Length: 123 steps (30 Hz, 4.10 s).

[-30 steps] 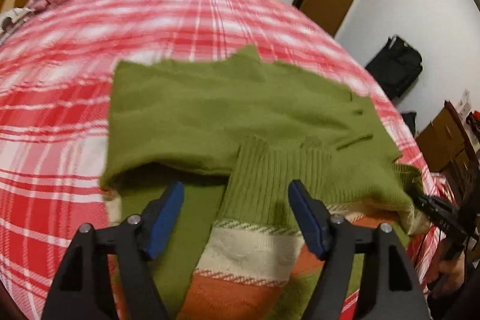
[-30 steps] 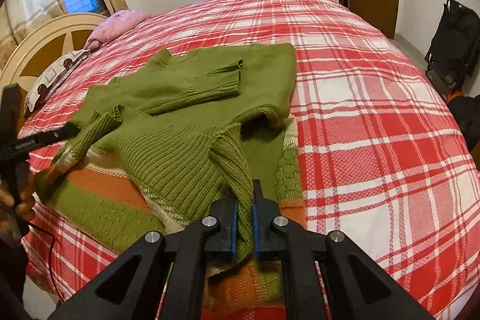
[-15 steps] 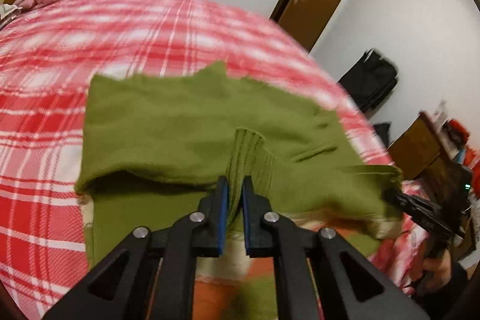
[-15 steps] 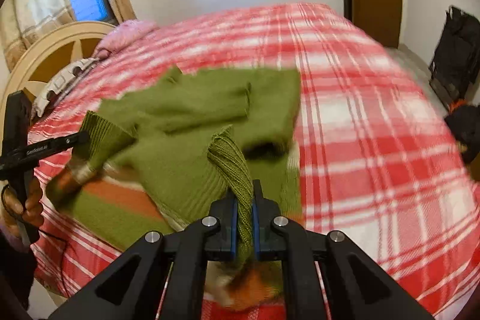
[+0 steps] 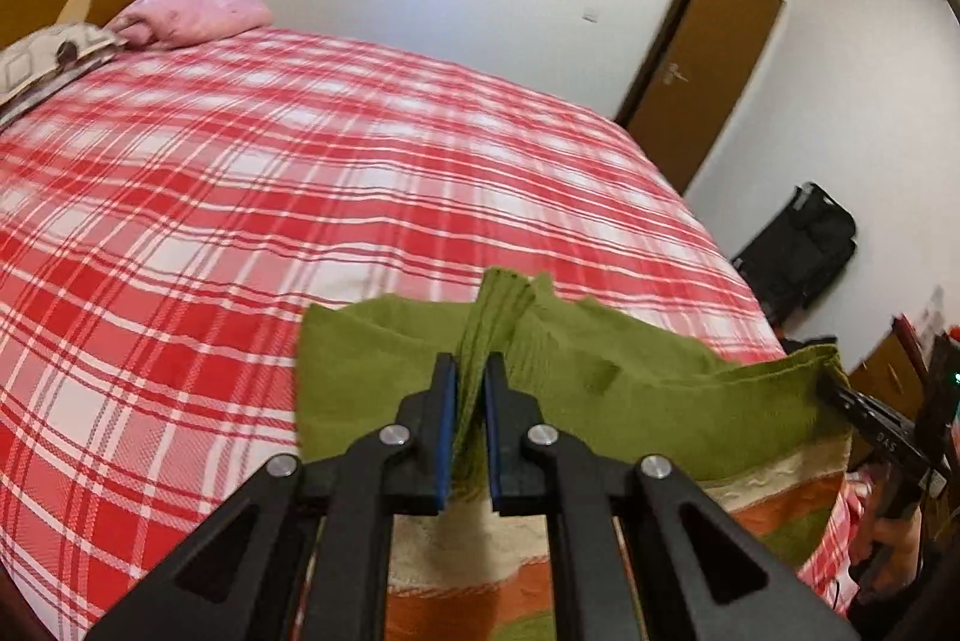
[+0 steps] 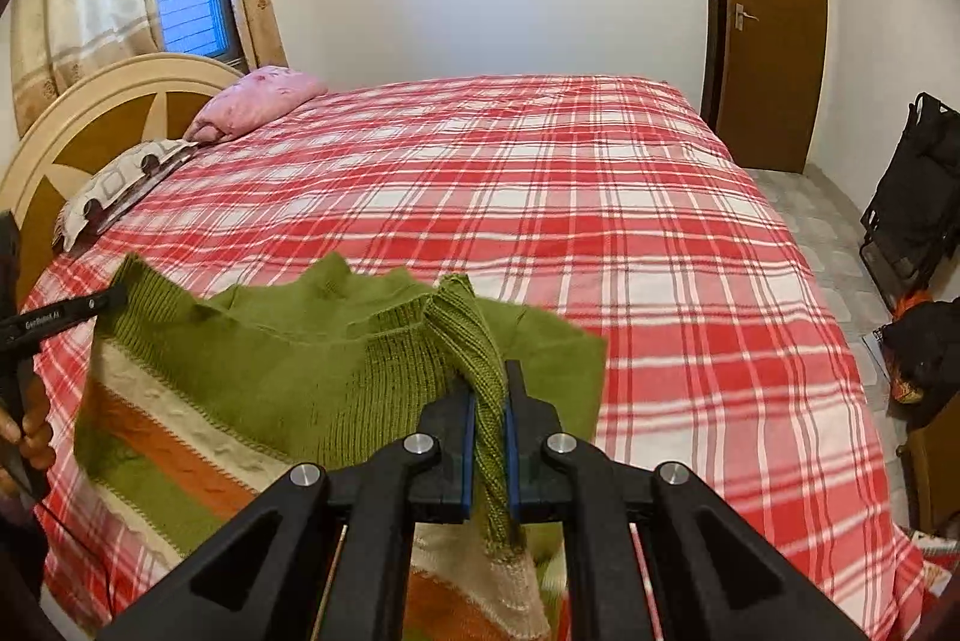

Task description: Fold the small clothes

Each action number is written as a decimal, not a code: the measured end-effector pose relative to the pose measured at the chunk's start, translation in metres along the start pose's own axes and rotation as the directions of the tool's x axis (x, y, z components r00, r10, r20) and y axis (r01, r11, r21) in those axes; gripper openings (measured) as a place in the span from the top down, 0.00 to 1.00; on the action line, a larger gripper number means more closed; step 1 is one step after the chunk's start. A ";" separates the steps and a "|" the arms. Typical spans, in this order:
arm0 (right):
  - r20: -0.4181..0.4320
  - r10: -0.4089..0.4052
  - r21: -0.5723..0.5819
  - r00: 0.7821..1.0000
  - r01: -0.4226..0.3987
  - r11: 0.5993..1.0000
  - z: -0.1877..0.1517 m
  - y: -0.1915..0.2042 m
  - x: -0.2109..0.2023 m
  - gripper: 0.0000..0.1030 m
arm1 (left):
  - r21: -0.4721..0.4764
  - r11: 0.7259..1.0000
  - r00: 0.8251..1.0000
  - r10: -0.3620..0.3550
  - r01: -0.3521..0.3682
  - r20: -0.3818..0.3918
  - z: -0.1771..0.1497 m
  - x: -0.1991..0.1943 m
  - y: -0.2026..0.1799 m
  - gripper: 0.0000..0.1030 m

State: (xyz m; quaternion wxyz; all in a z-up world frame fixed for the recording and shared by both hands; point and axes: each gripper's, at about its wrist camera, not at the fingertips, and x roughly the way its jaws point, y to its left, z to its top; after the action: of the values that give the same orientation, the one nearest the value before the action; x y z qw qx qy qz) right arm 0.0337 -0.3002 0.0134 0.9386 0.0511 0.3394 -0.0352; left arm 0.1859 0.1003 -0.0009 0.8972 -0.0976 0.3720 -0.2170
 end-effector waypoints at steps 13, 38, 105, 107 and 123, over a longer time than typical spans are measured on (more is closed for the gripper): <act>0.021 -0.100 -0.028 0.995 0.101 0.995 0.050 -0.004 0.094 0.93 | -0.129 0.988 0.996 0.086 -0.081 0.031 0.033 0.049 0.030 0.91; 0.039 -0.118 0.121 0.992 0.112 0.986 0.013 -0.021 0.057 0.51 | 0.040 0.948 0.948 0.317 -0.317 -0.006 0.015 0.064 0.017 0.30; -0.289 0.370 0.014 0.883 -0.383 0.924 -0.012 0.228 0.121 0.40 | -0.428 0.899 0.992 0.117 -0.091 0.035 -0.131 -0.011 0.046 0.62; -0.304 0.376 0.013 0.875 -0.390 0.921 -0.006 0.245 0.133 0.40 | -0.473 0.880 0.998 0.048 -0.029 0.027 -0.134 -0.006 0.054 0.74; -0.424 0.136 -0.346 0.895 -0.299 0.889 -0.009 0.351 0.207 0.14 | -0.468 0.884 0.992 0.065 -0.007 0.108 -0.145 -0.010 0.054 0.69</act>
State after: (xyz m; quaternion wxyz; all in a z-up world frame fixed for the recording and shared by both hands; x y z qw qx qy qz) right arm 0.2216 0.0431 -0.1009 0.8404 -0.0984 0.5104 0.1537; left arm 0.0934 0.1507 -0.1150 0.8720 -0.3164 0.3604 -0.0982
